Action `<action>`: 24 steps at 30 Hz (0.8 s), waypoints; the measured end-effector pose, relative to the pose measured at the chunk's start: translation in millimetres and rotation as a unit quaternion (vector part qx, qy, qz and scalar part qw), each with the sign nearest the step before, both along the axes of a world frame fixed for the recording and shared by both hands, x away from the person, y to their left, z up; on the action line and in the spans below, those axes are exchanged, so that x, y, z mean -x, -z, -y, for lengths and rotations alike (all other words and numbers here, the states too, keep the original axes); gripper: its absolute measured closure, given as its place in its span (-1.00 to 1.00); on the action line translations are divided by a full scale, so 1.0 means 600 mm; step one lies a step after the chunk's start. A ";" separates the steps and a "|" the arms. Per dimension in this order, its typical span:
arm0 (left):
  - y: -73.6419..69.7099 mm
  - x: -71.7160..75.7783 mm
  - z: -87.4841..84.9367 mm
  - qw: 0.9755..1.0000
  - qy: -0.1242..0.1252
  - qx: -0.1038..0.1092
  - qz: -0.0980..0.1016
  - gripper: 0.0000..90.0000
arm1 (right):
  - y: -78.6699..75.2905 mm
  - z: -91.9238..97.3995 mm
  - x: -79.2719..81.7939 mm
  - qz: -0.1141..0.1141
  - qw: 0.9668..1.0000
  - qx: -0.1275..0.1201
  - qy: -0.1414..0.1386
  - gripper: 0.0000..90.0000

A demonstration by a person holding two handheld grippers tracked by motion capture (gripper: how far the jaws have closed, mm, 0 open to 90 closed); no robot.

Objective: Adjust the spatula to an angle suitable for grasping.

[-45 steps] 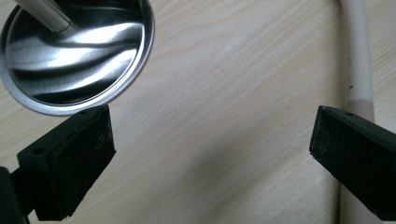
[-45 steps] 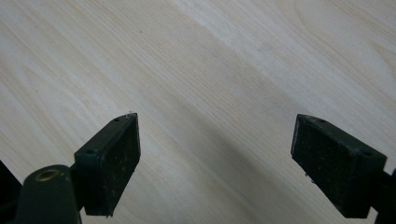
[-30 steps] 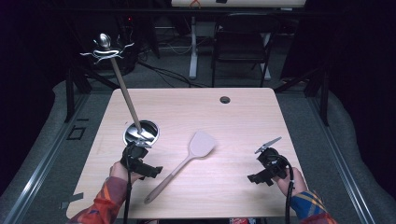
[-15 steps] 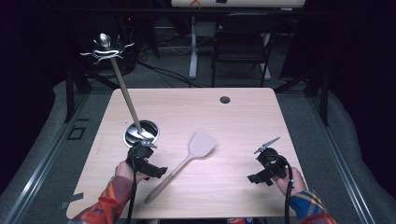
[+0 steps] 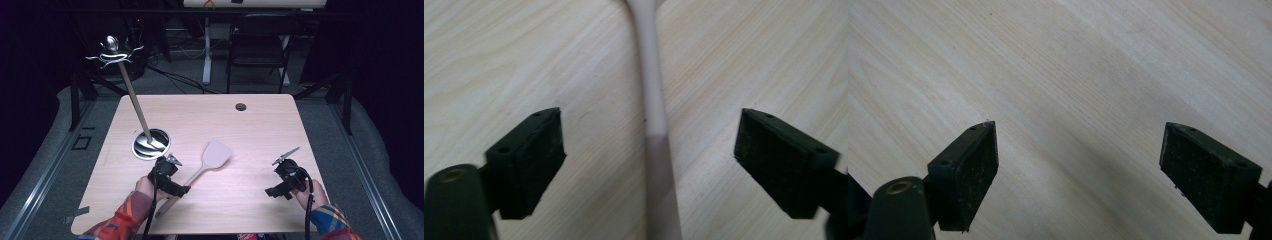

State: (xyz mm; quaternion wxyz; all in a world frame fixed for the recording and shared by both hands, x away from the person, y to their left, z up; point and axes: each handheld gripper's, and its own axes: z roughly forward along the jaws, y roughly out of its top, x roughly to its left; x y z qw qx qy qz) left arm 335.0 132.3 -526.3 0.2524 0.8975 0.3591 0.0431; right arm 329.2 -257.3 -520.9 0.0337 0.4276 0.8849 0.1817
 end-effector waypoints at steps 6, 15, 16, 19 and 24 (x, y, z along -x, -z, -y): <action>0.009 -0.004 0.026 1.000 0.021 -0.021 0.008 -0.10 | 0.002 -0.005 0.000 -0.002 1.000 -0.001 -0.004 -0.66; 0.025 -0.011 0.057 0.998 0.019 -0.061 0.016 0.37 | 0.002 -0.003 0.003 -0.001 1.000 0.004 -0.004 -0.66; 0.027 -0.013 0.057 0.997 0.018 -0.068 0.015 0.41 | 0.002 -0.003 0.003 -0.001 1.000 0.004 -0.004 -0.66; 0.031 -0.013 0.058 0.997 0.017 -0.078 0.012 0.56 | 0.001 -0.004 0.005 0.005 1.000 0.002 -0.001 -0.66; 0.030 -0.011 0.055 0.994 0.029 -0.099 0.023 0.66 | 0.002 -0.008 0.003 0.003 1.000 -0.001 -0.007 -0.66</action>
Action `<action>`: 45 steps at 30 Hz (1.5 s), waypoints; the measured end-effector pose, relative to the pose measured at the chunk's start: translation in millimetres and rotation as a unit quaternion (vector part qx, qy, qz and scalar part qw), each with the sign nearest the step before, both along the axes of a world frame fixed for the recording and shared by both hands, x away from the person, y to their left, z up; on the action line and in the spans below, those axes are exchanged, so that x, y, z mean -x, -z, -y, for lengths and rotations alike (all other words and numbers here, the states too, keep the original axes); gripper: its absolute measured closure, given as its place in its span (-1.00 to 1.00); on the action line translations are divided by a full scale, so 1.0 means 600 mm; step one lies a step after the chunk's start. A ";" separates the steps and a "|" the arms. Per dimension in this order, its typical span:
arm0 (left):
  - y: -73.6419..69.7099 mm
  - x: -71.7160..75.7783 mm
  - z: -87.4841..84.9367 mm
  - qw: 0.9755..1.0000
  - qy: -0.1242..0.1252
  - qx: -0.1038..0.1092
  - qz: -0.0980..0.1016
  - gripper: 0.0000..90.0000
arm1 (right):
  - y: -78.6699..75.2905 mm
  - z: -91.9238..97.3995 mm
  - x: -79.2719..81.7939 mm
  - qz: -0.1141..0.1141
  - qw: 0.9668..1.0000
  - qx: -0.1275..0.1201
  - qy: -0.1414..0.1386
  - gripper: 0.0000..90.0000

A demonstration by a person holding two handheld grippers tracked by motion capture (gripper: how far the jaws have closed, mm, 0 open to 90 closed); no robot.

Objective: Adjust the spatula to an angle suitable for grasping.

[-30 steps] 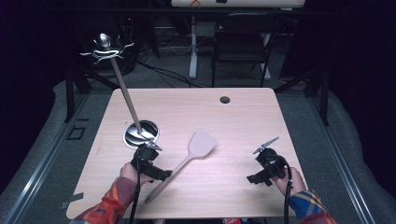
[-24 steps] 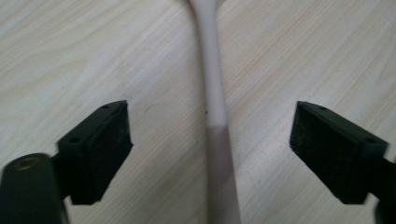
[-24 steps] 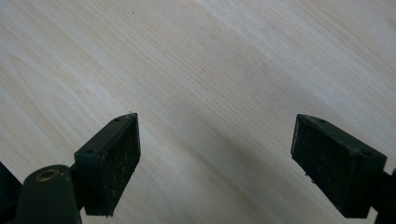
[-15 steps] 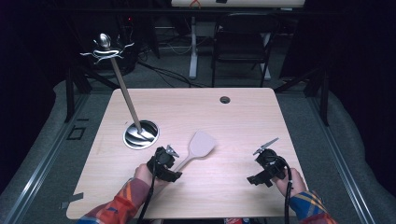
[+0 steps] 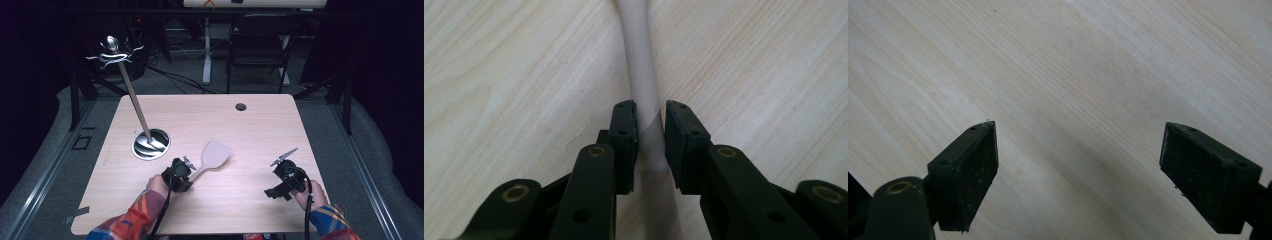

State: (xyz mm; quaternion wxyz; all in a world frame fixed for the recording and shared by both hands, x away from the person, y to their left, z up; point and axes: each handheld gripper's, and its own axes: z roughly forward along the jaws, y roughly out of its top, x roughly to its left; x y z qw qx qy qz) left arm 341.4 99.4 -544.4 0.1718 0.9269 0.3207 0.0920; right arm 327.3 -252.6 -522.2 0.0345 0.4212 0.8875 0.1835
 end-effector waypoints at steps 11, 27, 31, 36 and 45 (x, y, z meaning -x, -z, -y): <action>-0.001 -0.020 -0.039 0.998 0.056 -0.017 0.011 0.73 | 0.000 -0.003 0.002 -0.002 1.000 0.003 -0.008 -0.66; -0.006 -0.017 -0.055 0.983 0.177 -0.022 0.042 0.73 | 0.005 -0.004 0.002 -0.005 1.000 -0.004 -0.002 -0.66; -0.003 -0.016 -0.052 0.981 0.192 -0.018 0.036 0.73 | 0.003 -0.003 0.000 -0.009 1.000 0.007 -0.008 -0.66; -0.004 -0.011 -0.051 0.968 0.248 0.008 0.026 0.73 | 0.007 -0.005 0.002 -0.008 1.000 -0.005 -0.007 -0.66; 0.000 -0.002 -0.048 0.968 0.249 -0.026 -0.010 0.20 | 0.002 -0.004 0.002 -0.012 1.000 -0.009 -0.006 -0.66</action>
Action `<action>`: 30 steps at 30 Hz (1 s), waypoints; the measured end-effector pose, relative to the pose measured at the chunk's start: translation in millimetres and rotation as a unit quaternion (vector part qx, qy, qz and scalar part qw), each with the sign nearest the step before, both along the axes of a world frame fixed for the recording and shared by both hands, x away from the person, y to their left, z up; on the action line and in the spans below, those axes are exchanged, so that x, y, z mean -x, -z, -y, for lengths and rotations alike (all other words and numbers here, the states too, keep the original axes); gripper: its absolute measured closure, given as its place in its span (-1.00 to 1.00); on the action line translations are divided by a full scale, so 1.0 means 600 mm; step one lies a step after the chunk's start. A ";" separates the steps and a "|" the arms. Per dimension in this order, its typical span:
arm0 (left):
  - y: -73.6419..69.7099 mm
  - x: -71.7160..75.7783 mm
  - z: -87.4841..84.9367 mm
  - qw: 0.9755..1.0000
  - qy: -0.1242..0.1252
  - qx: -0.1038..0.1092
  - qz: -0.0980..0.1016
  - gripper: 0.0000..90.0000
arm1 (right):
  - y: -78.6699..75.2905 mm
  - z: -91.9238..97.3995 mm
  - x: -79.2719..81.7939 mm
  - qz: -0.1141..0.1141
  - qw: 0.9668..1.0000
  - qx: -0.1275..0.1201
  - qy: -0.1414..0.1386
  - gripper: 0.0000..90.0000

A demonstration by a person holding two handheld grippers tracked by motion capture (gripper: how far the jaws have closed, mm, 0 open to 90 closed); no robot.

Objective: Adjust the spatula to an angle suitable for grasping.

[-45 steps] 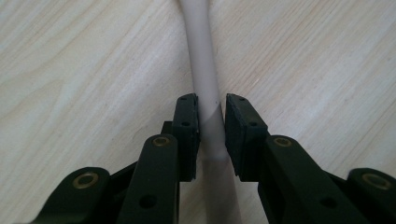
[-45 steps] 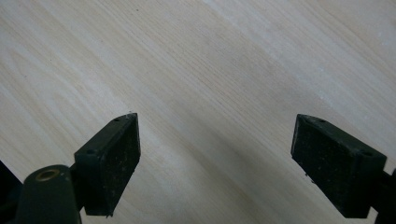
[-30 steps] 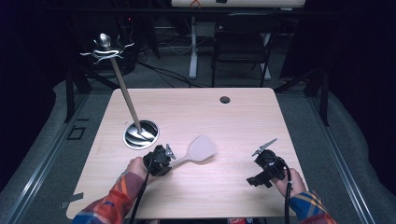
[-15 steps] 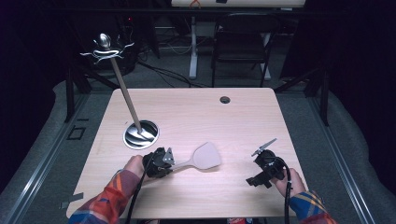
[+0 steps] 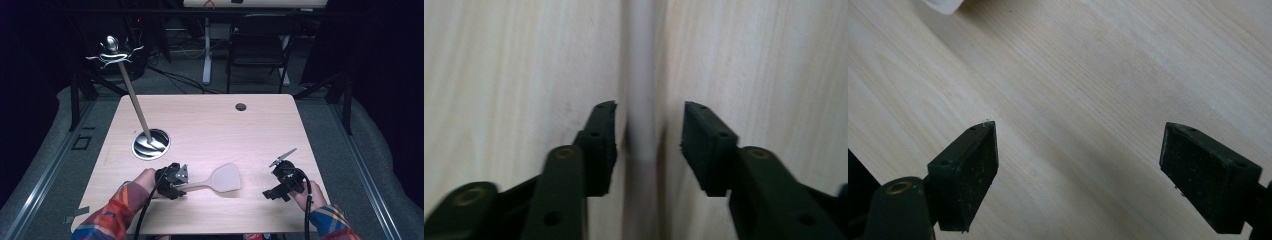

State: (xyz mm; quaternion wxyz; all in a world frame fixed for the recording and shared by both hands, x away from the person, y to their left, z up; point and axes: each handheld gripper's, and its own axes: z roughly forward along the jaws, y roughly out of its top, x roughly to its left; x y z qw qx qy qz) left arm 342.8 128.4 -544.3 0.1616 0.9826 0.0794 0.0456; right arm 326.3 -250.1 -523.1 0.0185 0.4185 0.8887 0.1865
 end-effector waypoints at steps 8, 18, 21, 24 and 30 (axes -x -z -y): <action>-0.012 0.012 -0.025 0.998 -0.062 0.010 0.003 0.24 | -0.002 -0.010 0.004 -0.004 1.000 -0.024 -0.006 -0.66; -0.007 -0.007 0.064 0.999 -0.045 0.004 0.020 0.34 | 0.005 -0.012 0.000 -0.014 1.000 -0.011 -0.011 -0.66; -0.004 -0.015 0.081 0.999 -0.038 -0.002 0.025 0.34 | 0.005 -0.010 0.000 -0.014 1.000 -0.005 -0.010 -0.66; 0.002 -0.024 0.091 0.999 -0.030 -0.005 0.014 0.47 | 0.005 -0.010 0.000 -0.014 1.000 -0.010 -0.007 -0.66; 0.005 -0.024 0.096 1.000 0.012 -0.015 0.019 0.73 | 0.006 -0.009 -0.001 -0.017 1.000 -0.001 -0.011 -0.66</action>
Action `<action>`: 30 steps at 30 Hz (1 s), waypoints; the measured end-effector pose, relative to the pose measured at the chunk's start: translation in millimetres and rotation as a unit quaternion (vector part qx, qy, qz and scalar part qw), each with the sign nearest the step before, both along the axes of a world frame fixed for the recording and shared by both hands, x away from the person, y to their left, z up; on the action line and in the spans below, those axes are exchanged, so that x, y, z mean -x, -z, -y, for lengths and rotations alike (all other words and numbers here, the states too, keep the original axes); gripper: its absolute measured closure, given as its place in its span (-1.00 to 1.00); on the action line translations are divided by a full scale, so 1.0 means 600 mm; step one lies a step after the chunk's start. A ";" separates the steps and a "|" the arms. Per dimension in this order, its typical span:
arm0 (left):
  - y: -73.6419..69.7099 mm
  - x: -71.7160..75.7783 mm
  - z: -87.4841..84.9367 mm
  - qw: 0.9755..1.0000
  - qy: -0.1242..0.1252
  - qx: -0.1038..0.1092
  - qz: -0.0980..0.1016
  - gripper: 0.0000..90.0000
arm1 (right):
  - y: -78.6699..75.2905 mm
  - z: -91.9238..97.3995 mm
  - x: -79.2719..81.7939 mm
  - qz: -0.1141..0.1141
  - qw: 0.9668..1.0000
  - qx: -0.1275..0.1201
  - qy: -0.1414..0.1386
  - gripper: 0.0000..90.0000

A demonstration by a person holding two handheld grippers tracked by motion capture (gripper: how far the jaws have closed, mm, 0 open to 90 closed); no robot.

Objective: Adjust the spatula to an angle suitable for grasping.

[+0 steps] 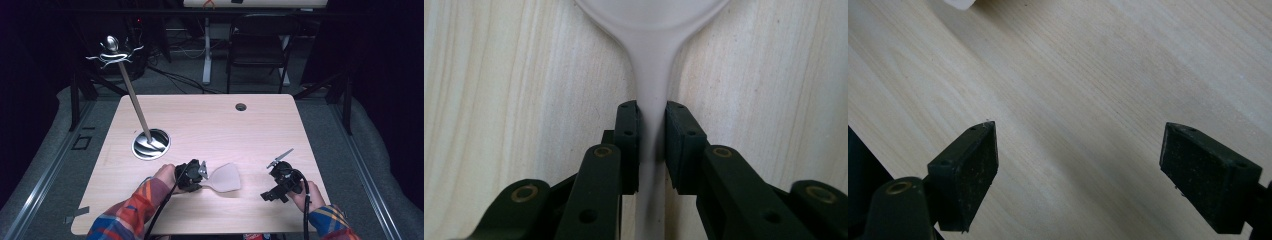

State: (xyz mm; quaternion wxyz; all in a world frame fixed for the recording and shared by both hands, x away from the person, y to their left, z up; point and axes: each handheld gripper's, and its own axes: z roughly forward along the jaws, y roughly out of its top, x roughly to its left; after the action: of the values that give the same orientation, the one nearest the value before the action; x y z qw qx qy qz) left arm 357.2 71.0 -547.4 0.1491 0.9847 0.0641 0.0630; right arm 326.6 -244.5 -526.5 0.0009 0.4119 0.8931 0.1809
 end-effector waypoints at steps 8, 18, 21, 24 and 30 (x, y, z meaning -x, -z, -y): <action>-0.007 0.020 0.011 0.989 0.136 -0.021 0.060 0.74 | 0.002 -0.001 0.000 -0.003 1.000 -0.008 0.003 -0.66; -0.001 -0.001 0.025 0.974 0.191 -0.044 0.112 0.73 | 0.003 0.000 0.000 -0.011 1.000 0.001 0.001 -0.66; 0.001 -0.013 0.020 0.982 0.152 -0.031 0.105 0.42 | 0.003 -0.001 0.000 -0.010 1.000 -0.001 0.003 -0.66; -0.008 -0.018 0.001 0.990 0.107 -0.024 0.092 -0.01 | 0.003 0.000 0.001 -0.007 1.000 0.000 0.002 -0.66; -0.037 -0.023 -0.083 0.994 0.047 -0.042 0.084 0.00 | 0.000 0.002 0.000 -0.010 1.000 0.008 -0.011 -0.66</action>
State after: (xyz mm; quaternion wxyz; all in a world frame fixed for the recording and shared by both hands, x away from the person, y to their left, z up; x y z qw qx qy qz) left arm 370.9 120.8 -525.2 0.1151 0.9833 0.0018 0.1413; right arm 326.7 -245.7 -526.2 -0.0072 0.4043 0.8987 0.1699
